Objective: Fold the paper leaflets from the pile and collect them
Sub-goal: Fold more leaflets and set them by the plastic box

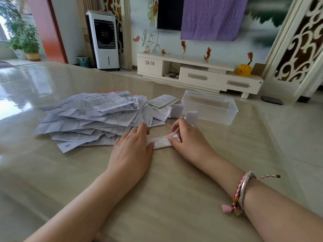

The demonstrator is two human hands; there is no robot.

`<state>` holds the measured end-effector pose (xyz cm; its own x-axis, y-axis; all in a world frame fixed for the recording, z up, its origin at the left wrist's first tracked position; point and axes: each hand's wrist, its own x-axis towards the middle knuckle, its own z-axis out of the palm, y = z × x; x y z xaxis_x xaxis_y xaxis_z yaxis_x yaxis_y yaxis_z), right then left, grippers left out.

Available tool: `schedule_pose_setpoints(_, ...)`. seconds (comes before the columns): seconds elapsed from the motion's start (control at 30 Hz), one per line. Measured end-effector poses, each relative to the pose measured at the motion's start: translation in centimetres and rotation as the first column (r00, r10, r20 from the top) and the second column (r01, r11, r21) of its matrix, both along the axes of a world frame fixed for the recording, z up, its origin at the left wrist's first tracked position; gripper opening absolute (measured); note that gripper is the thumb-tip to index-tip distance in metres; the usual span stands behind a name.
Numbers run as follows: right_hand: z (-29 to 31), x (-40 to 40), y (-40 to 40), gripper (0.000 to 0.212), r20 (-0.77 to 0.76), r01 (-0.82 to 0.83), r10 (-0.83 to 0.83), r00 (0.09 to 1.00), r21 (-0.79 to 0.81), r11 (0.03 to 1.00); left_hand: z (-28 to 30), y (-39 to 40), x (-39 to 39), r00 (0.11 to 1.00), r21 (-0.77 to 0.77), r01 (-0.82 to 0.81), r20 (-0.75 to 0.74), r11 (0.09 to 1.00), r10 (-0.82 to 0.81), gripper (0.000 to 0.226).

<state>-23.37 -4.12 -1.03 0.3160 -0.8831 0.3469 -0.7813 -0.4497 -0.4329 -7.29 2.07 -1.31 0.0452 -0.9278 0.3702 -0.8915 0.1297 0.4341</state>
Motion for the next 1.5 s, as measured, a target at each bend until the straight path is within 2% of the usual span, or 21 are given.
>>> schedule_pose_setpoints(0.6,-0.4,0.1,0.0,0.026,-0.053,0.012,-0.016,0.998,-0.082,0.997,-0.2,-0.6,0.1,0.995,0.003,0.010,0.099,1.000,-0.011,0.012)
schedule_pose_setpoints(0.67,-0.3,-0.1,0.1,0.026,0.027,-0.003,0.003,1.000,-0.015,1.000,-0.2,-0.6,0.1,0.998,-0.003,0.013,0.059,1.000,-0.013,0.013)
schedule_pose_setpoints(0.77,0.2,-0.7,0.3,0.030,0.251,-0.053,0.012,0.968,0.156,0.986,-0.3,-0.6,0.1,1.000,-0.009,0.023,-0.002,1.000,-0.023,0.025)
schedule_pose_setpoints(0.83,0.5,-1.5,0.7,0.028,0.286,-0.116,0.048,0.957,0.225,0.967,-0.4,-0.8,0.2,0.999,-0.003,0.044,-0.028,0.999,-0.045,0.030)
schedule_pose_setpoints(0.97,1.4,-3.0,1.6,0.017,0.274,-0.227,0.142,0.951,0.307,0.924,0.0,-0.7,0.4,0.985,-0.058,0.092,-0.140,0.994,-0.099,0.026)
schedule_pose_setpoints(1.1,1.9,-3.2,2.2,0.013,0.207,-0.247,0.192,0.959,0.291,0.924,0.0,-0.2,0.6,0.961,-0.086,0.244,-0.115,0.966,-0.253,0.022)
schedule_pose_setpoints(1.17,2.0,-3.1,2.4,0.010,0.184,-0.247,0.200,0.962,0.286,0.926,-0.3,0.0,0.7,0.959,-0.056,0.259,-0.105,0.964,-0.264,0.019)
schedule_pose_setpoints(1.23,2.0,-3.1,2.4,0.005,0.174,-0.235,0.188,0.967,0.312,0.921,-0.4,-0.2,0.9,0.965,-0.032,0.240,-0.103,0.970,-0.242,0.017)
schedule_pose_setpoints(1.3,1.9,-3.0,2.2,0.014,0.166,-0.198,0.148,0.975,0.342,0.919,-0.3,-0.4,1.0,0.974,0.000,0.200,-0.110,0.980,-0.199,0.017)
schedule_pose_setpoints(1.37,1.7,-2.7,2.1,0.024,0.171,-0.148,0.092,0.981,0.353,0.924,-0.3,-0.6,0.9,0.985,0.045,0.144,-0.100,0.989,-0.139,0.028)
schedule_pose_setpoints(1.43,1.4,-2.0,2.2,0.031,0.129,-0.066,0.026,0.991,0.313,0.947,-0.3,-0.7,0.6,0.997,0.093,0.067,-0.055,0.993,-0.062,0.036)
schedule_pose_setpoints(1.5,1.2,-1.1,2.2,0.036,0.023,0.044,-0.051,0.998,0.231,0.972,-0.2,-0.6,0.2,1.000,0.136,0.006,-0.012,0.991,-0.004,0.041)
